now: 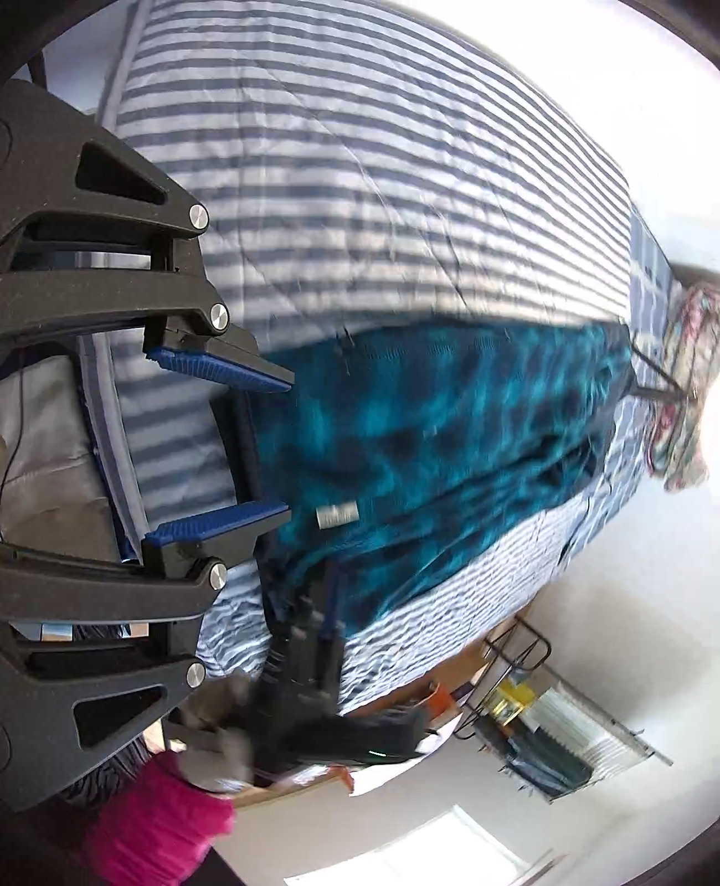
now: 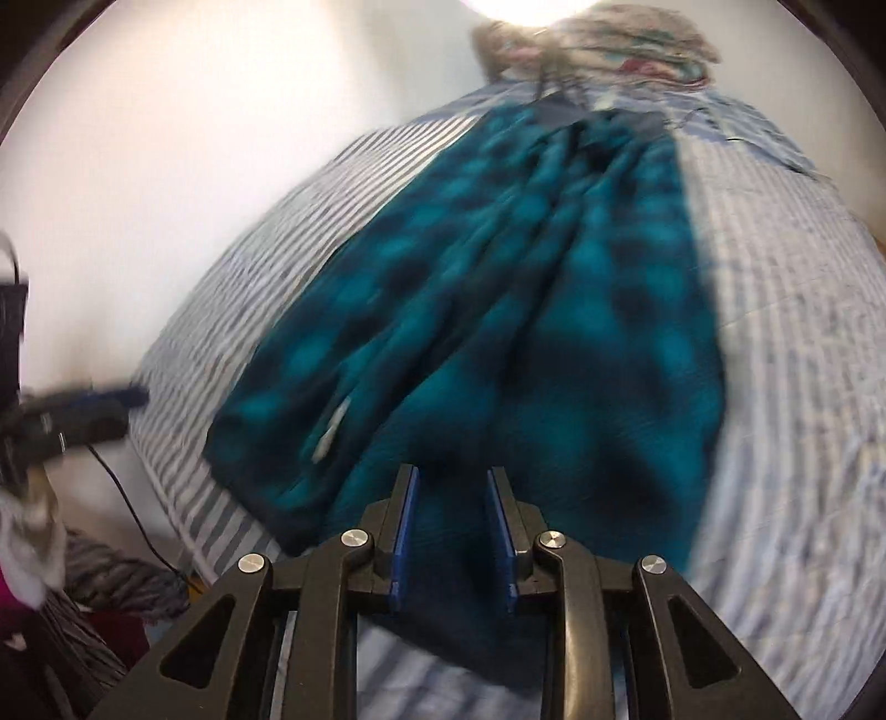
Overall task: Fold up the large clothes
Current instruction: 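Lift both tools away from the folded shirt, then grasp the hem end of the folded strip with both tools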
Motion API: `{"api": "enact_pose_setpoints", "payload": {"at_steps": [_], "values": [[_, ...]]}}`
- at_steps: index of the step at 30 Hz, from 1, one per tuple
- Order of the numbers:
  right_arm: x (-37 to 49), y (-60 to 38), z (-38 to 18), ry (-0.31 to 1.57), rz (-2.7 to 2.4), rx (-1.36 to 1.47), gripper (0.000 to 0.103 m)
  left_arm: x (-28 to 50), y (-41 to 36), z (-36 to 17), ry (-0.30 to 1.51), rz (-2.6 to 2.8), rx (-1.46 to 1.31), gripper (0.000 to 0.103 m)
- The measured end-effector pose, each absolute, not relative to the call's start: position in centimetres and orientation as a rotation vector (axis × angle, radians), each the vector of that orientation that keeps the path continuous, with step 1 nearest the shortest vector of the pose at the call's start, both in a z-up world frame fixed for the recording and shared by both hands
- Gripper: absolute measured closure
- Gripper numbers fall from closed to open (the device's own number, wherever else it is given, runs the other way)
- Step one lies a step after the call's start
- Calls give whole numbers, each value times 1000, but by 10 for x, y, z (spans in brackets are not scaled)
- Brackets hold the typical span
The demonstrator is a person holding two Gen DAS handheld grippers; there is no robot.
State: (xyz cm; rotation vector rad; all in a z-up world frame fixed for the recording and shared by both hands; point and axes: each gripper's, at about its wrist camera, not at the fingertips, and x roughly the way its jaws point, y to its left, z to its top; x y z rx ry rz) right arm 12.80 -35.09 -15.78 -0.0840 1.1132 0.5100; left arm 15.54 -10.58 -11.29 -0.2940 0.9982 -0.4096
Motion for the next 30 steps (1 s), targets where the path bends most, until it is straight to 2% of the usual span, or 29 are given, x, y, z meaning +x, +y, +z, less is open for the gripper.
{"api": "enact_pose_setpoints", "payload": {"at_steps": [3,6,8,9,10,12,15,23,30], "values": [[117,-332,-175,1090,470,-154,77,162,-94,-124,1013,-394,-354,62],[118,-332,-169,1106,458,-143,77,171,-84,-135,1038,-382,-414,62],[115,-340,-159,1119,491,-112,77,179,-80,-143,1063,-398,-481,58],[111,-348,-148,1111,521,-86,71,182,-77,-147,1072,-404,-519,50],[107,-353,-141,1092,531,-78,67,184,-74,-149,1072,-405,-552,47],[96,-368,-124,1031,513,-88,46,189,-69,-154,1080,-412,-616,47],[89,-396,-110,993,461,-72,40,198,-69,-163,1100,-437,-684,47],[117,-476,-143,1126,398,229,37,214,-75,-190,1175,-474,-784,46],[130,-490,-178,1220,503,409,35,220,-81,-204,1199,-520,-783,46]]}}
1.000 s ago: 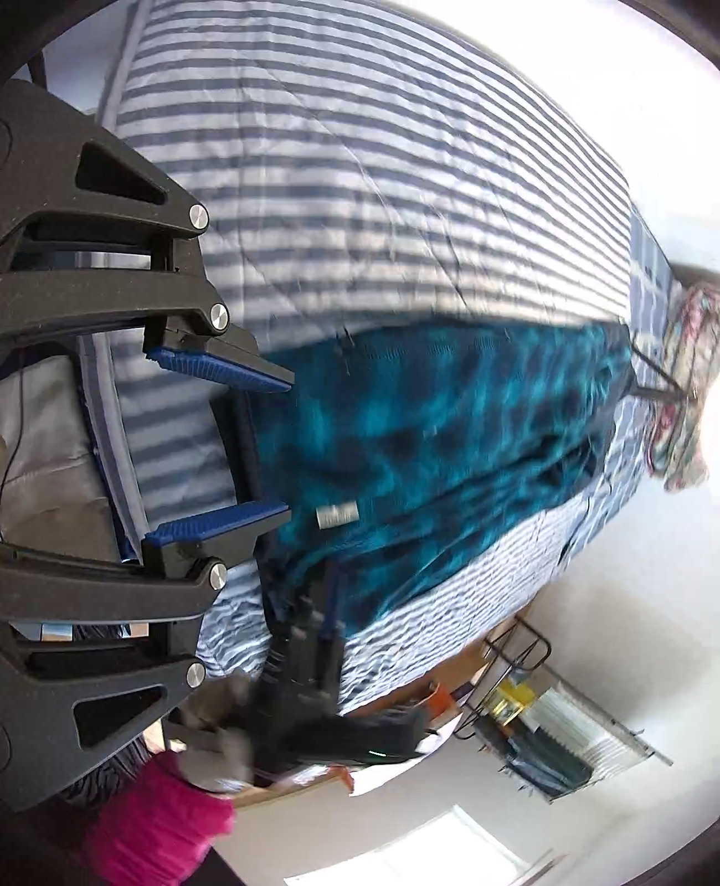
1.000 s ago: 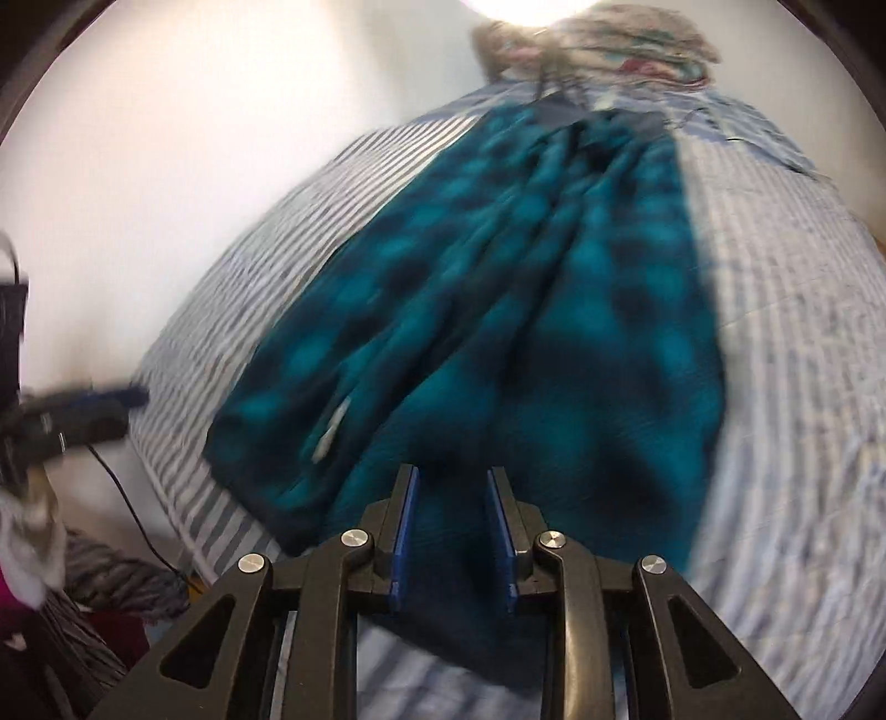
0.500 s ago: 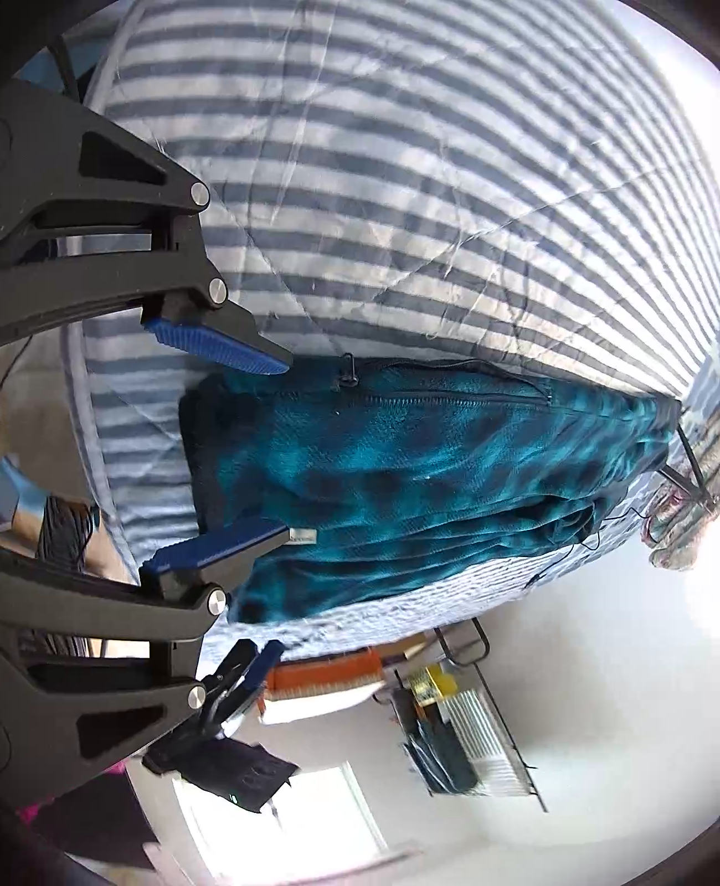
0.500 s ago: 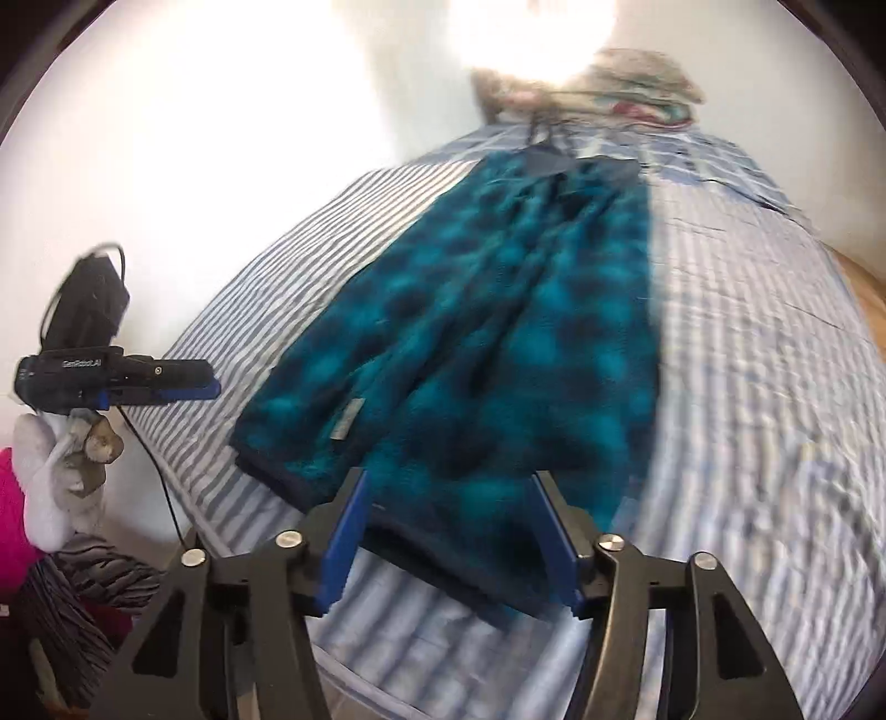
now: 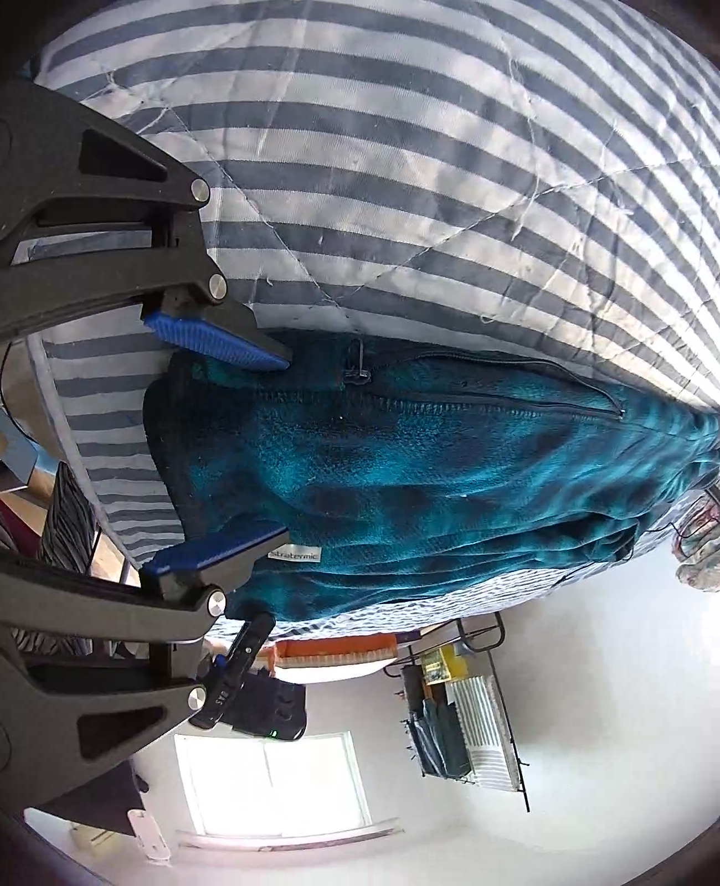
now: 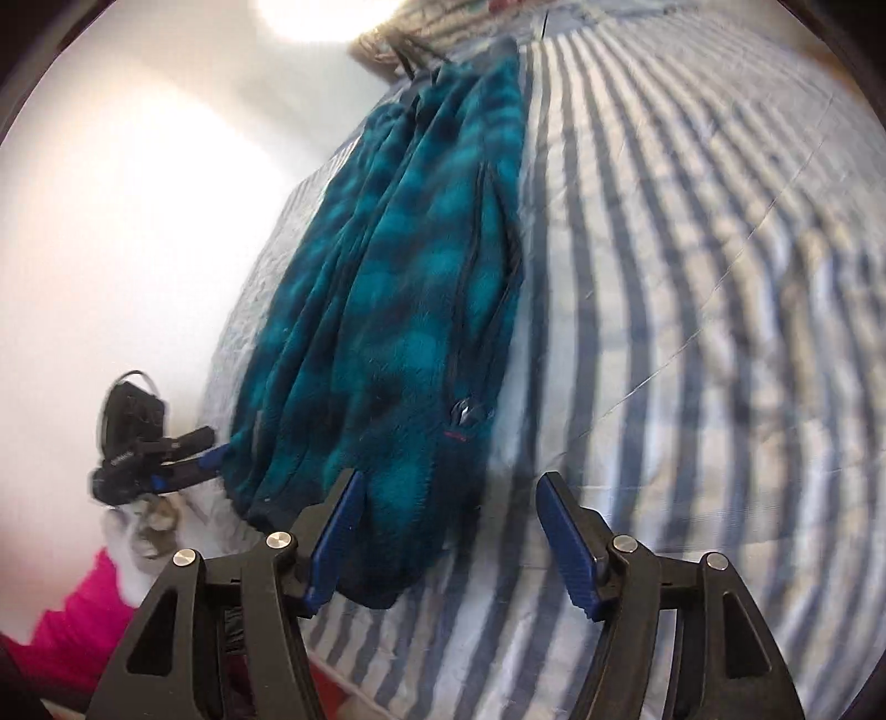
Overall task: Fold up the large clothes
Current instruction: 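Grasp the hem end of the folded strip with both tools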
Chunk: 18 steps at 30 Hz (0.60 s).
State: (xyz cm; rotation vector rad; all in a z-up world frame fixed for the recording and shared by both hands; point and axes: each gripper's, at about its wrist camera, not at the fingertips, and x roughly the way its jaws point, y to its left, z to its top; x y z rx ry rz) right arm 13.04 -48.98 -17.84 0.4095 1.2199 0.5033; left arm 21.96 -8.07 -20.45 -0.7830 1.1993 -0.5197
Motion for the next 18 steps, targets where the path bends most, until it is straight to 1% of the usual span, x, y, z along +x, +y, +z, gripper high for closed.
{"api": "enact_pose_setpoints", "payload": {"at_steps": [3,7,10,12,16,18], "values": [[134,-483,-189,1248,551,444,35,221,-77,-209,1221,-524,-818,46],[132,-479,-190,1247,586,445,36,217,-72,-210,1242,-495,-827,46],[129,-478,-194,1246,607,481,43,211,-68,-206,1217,-465,-834,46],[126,-479,-199,1257,620,498,50,210,-67,-208,1219,-451,-822,46],[133,-471,-203,1261,630,469,50,211,-65,-224,1262,-456,-880,46],[135,-463,-203,1262,640,465,50,214,-69,-227,1254,-476,-889,46]]}}
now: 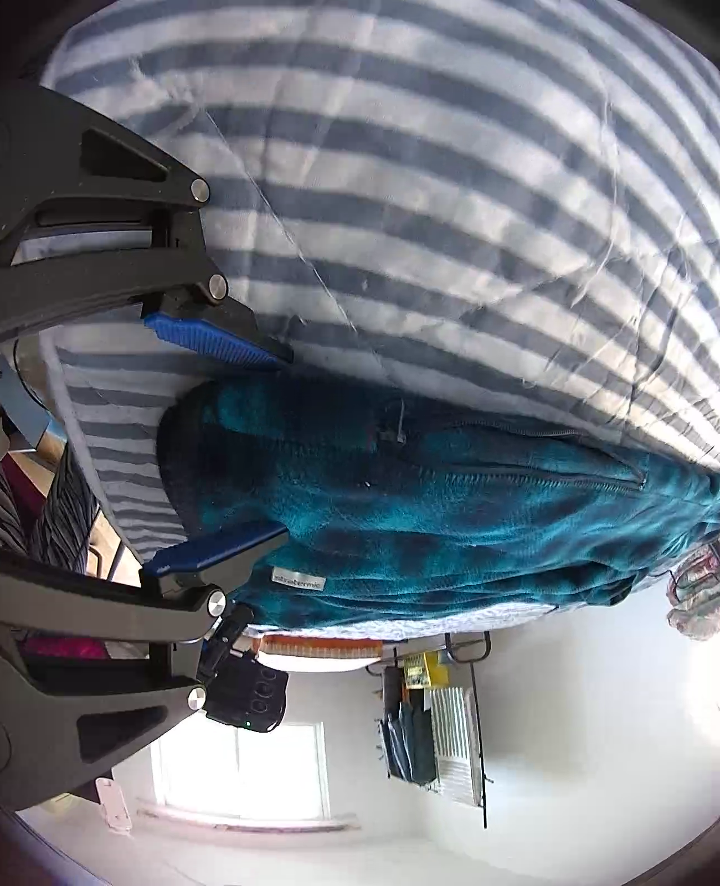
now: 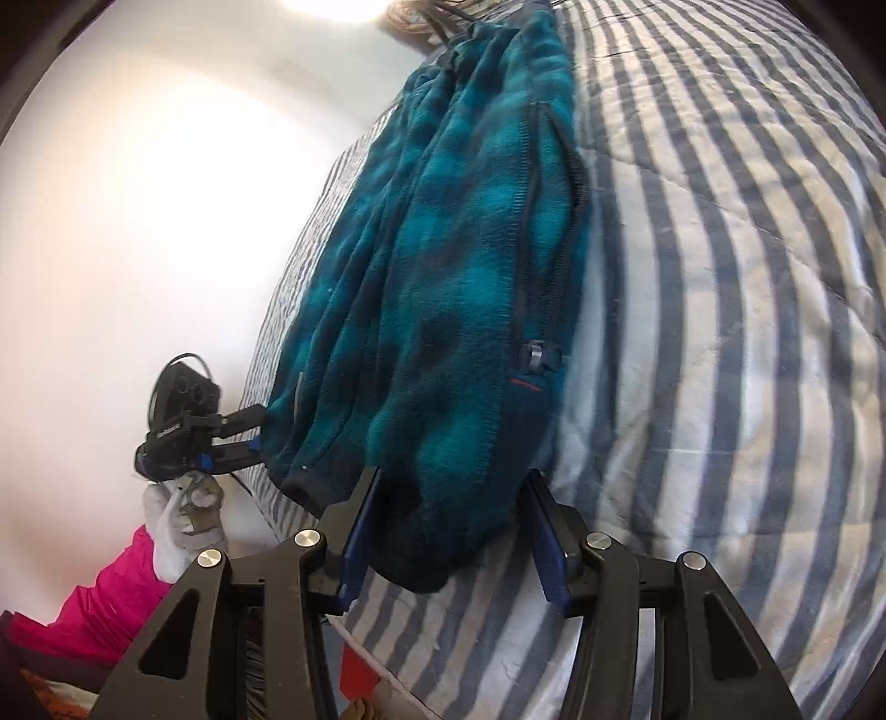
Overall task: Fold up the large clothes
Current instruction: 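Grasp the hem end of the folded strip with both tools, then roll the held hem end over toward the collar with both tools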
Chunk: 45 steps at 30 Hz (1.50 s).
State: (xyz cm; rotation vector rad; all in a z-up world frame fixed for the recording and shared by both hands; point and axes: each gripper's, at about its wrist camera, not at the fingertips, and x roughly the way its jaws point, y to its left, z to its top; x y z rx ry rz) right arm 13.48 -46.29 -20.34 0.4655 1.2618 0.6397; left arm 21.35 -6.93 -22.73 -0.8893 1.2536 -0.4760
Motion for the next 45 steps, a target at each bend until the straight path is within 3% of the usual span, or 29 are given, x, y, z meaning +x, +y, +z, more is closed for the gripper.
{"api": "enact_pose_setpoints", "payload": {"at_steps": [6,8,10,13,15,20,31,39,45], "values": [[136,-449,-209,1272,643,475,50,214,-77,-231,1255,-511,-892,48],[137,-449,-211,1274,647,494,50,213,-82,-229,1263,-516,-881,55],[139,-451,-212,1273,657,516,52,211,-87,-228,1265,-493,-845,72],[141,-450,-214,1291,665,518,67,210,-93,-222,1242,-478,-840,84],[142,-445,-211,1280,672,499,78,209,-97,-213,1222,-488,-827,87],[144,-438,-193,1223,690,512,86,211,-99,-191,1187,-523,-866,89],[167,-437,-137,1118,635,567,90,241,-113,-119,1149,-556,-764,90],[222,-436,-91,1077,551,514,91,304,-103,-86,1097,-517,-802,90],[277,-439,-85,1038,475,584,91,361,-90,-93,1049,-446,-950,90]]}}
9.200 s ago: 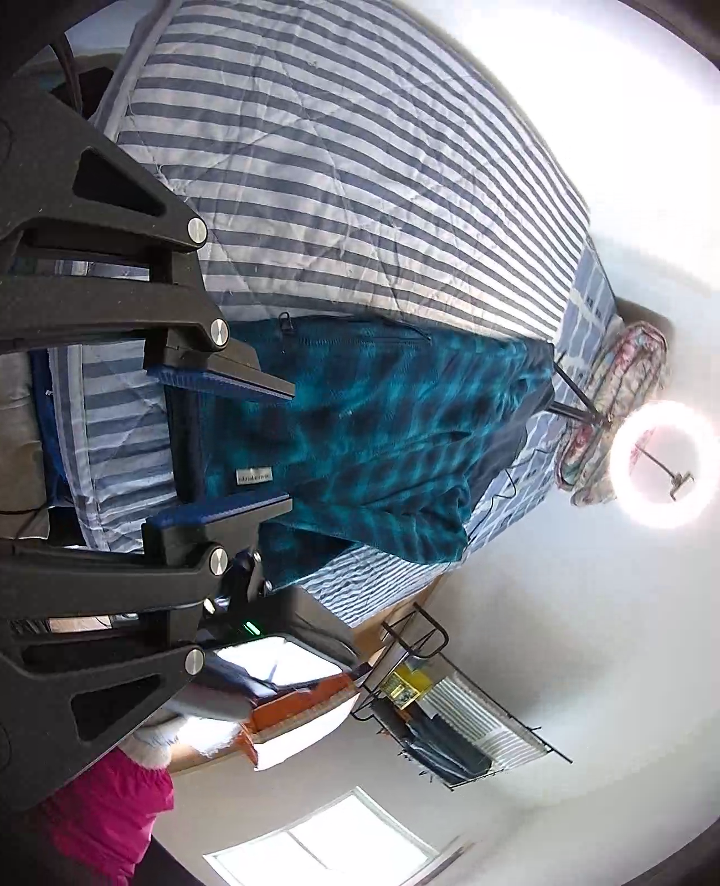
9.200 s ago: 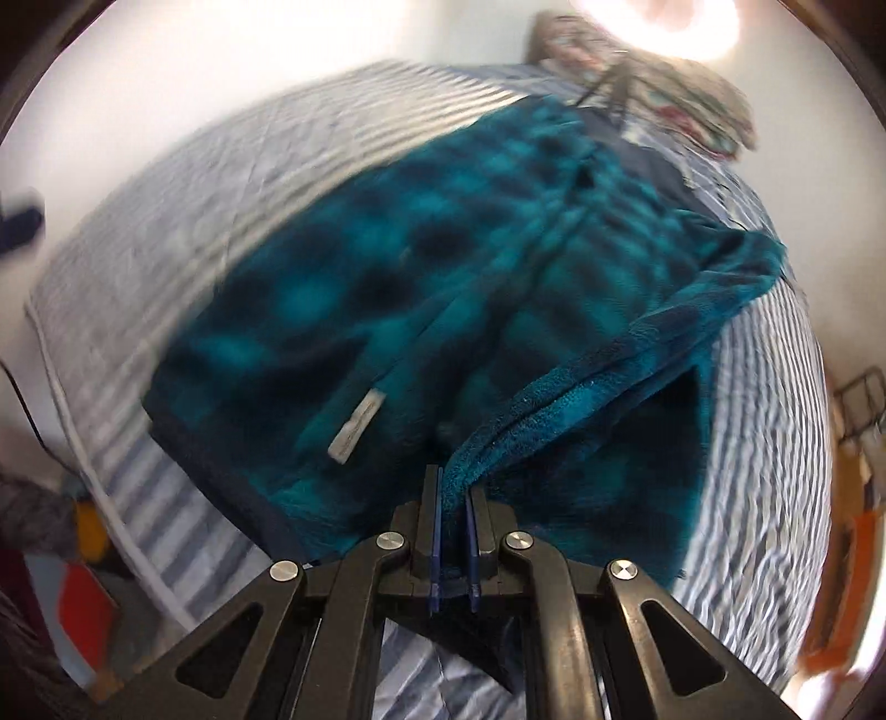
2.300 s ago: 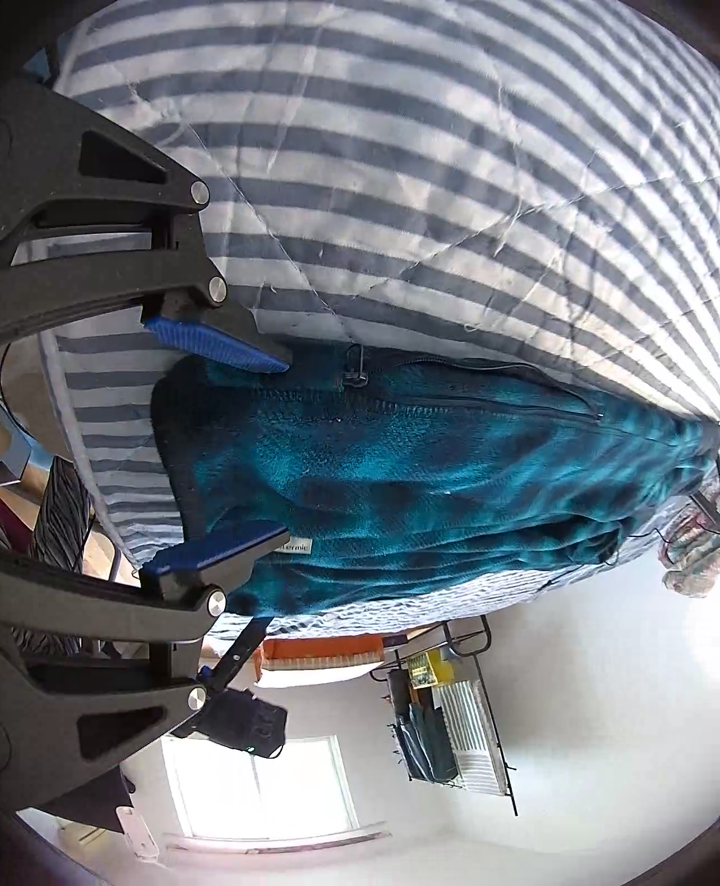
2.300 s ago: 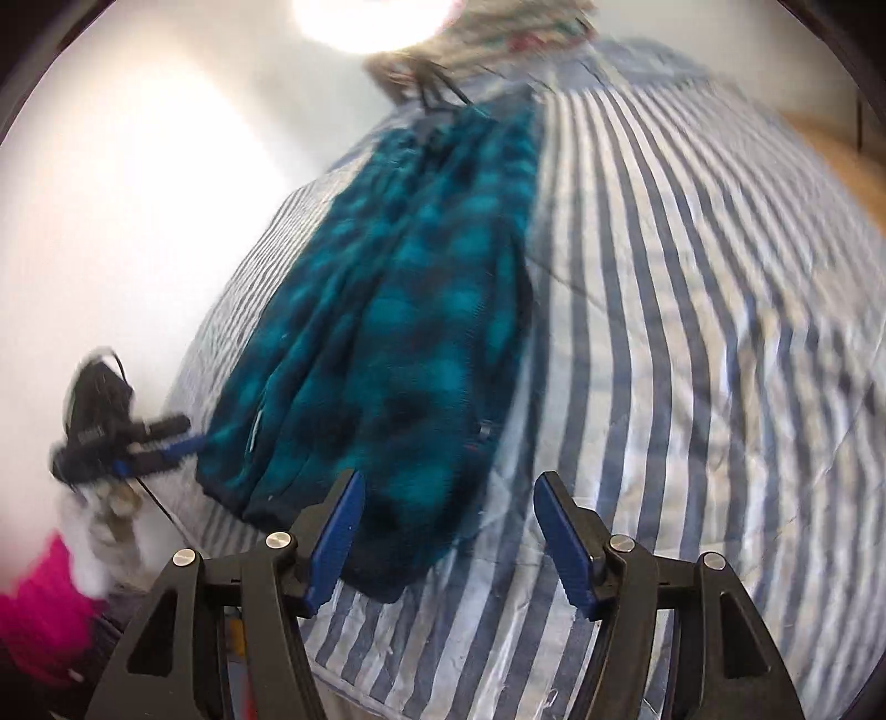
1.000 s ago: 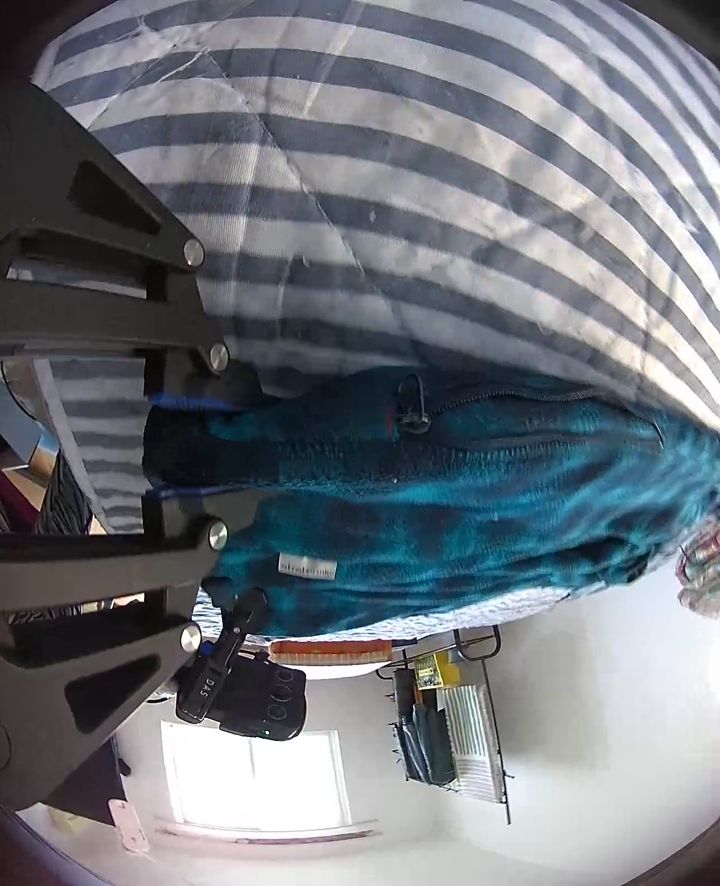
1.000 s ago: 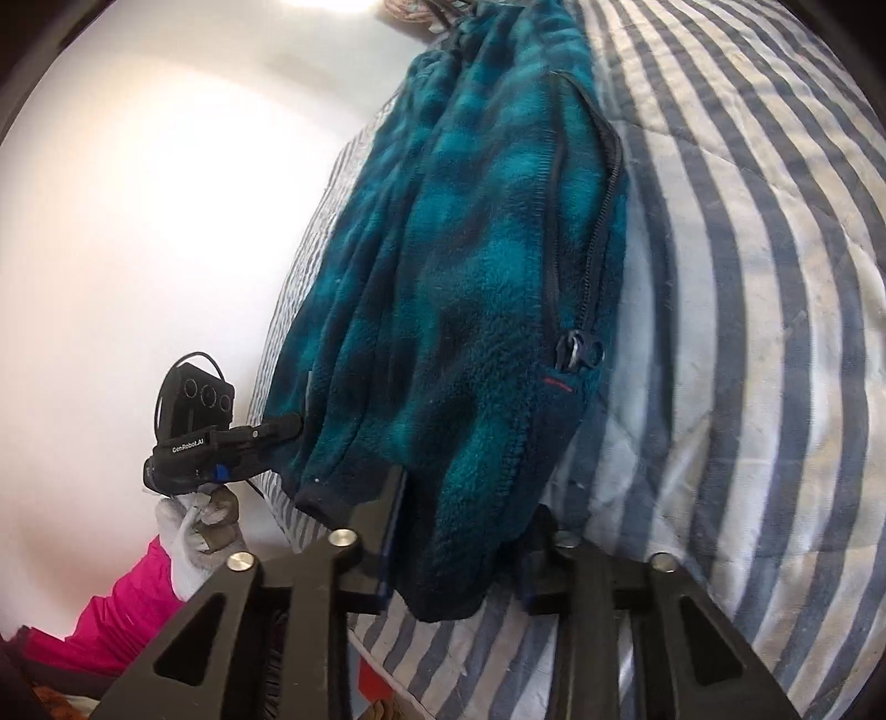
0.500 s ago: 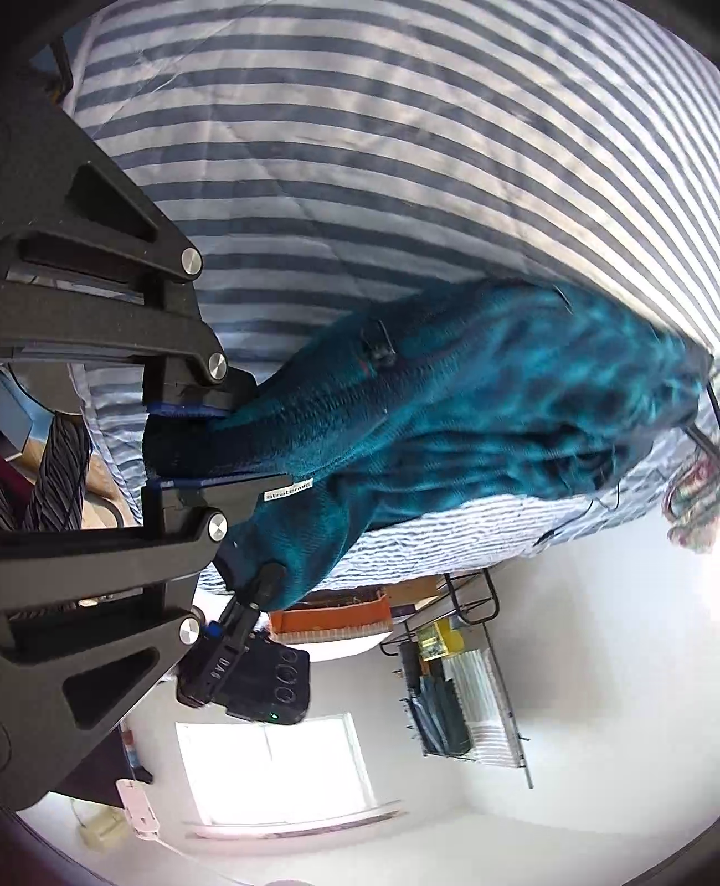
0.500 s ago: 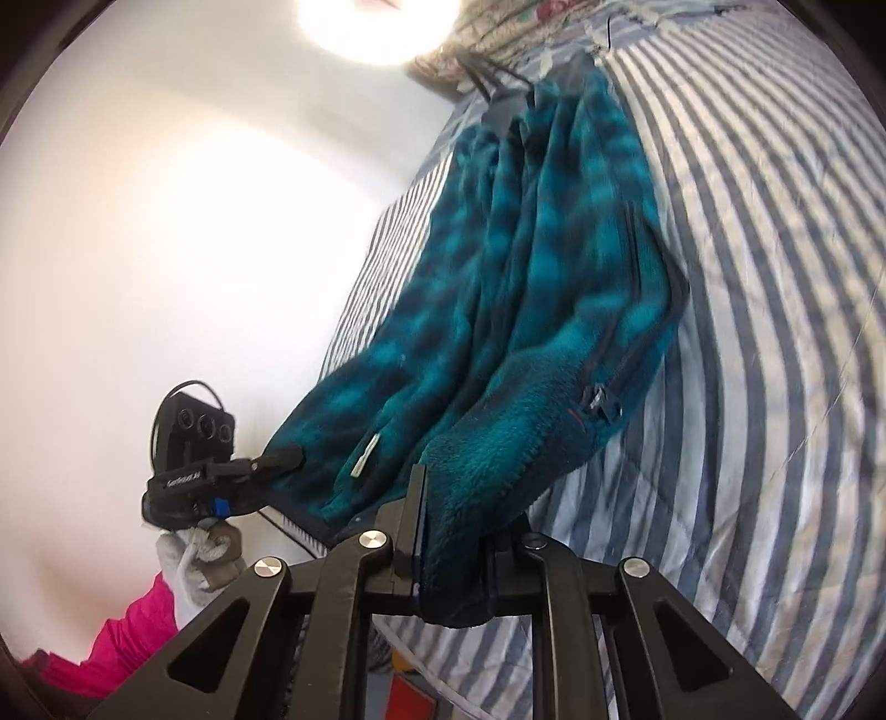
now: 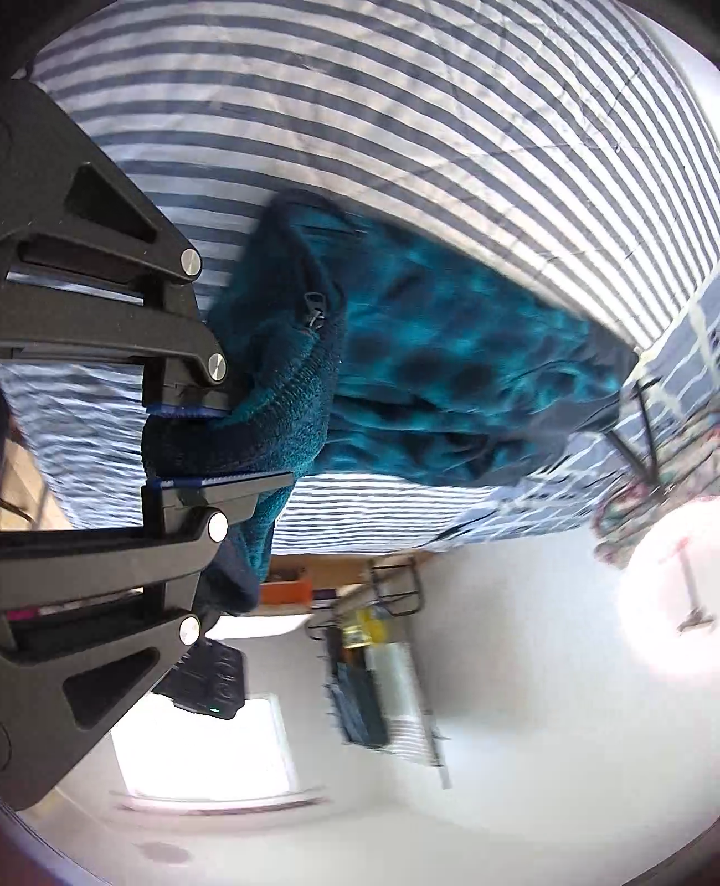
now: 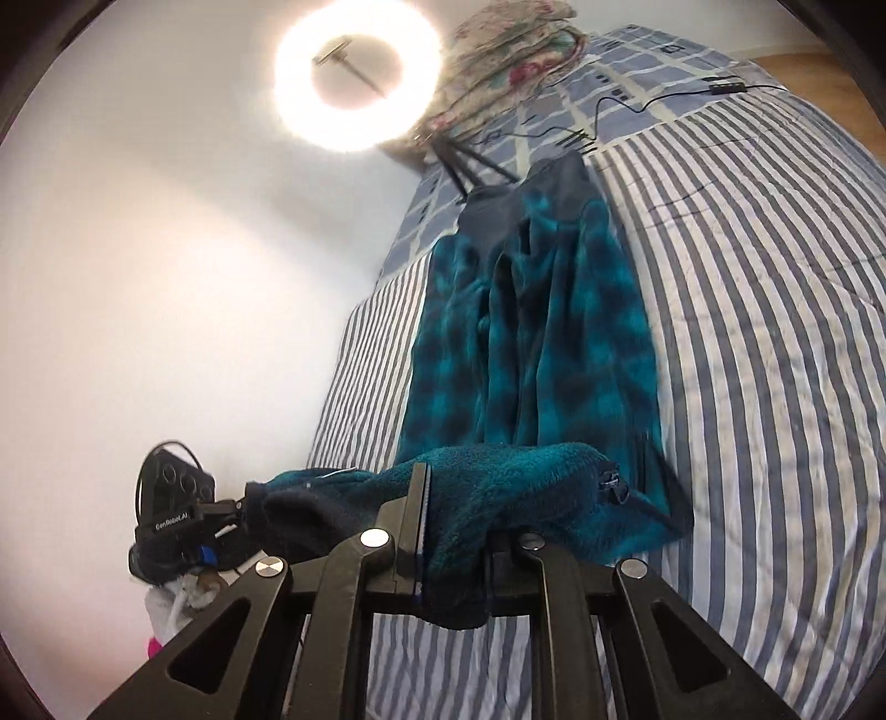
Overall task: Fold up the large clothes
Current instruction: 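Roll the held hem end over toward the collar with both tools, then open both tools and release the folded hem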
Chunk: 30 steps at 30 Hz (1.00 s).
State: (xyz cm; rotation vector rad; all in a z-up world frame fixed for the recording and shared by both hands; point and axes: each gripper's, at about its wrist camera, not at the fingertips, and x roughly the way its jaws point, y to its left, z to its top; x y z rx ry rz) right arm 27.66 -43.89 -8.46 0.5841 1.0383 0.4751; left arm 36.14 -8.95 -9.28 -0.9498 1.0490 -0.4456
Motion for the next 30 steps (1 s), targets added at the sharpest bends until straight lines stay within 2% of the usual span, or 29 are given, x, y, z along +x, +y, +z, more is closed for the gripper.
{"api": "enact_pose_setpoints", "payload": {"at_steps": [11,18,23,26,28,29,30], "values": [[359,-440,-141,1090,365,633,91,439,-90,-157,1090,-335,-983,90],[381,-436,-181,1156,328,616,92,456,-102,-197,1133,-293,-927,90],[384,-439,-187,1167,344,655,89,458,-104,-201,1132,-308,-936,87],[384,-450,-185,1170,379,753,80,461,-97,-200,1153,-343,-999,76],[384,-460,-187,1166,402,851,70,458,-87,-202,1146,-393,-1133,50],[382,-467,-187,1152,417,922,64,457,-81,-202,1119,-428,-1220,42],[381,-472,-186,1131,431,977,54,456,-76,-201,1100,-445,-1263,30]]}}
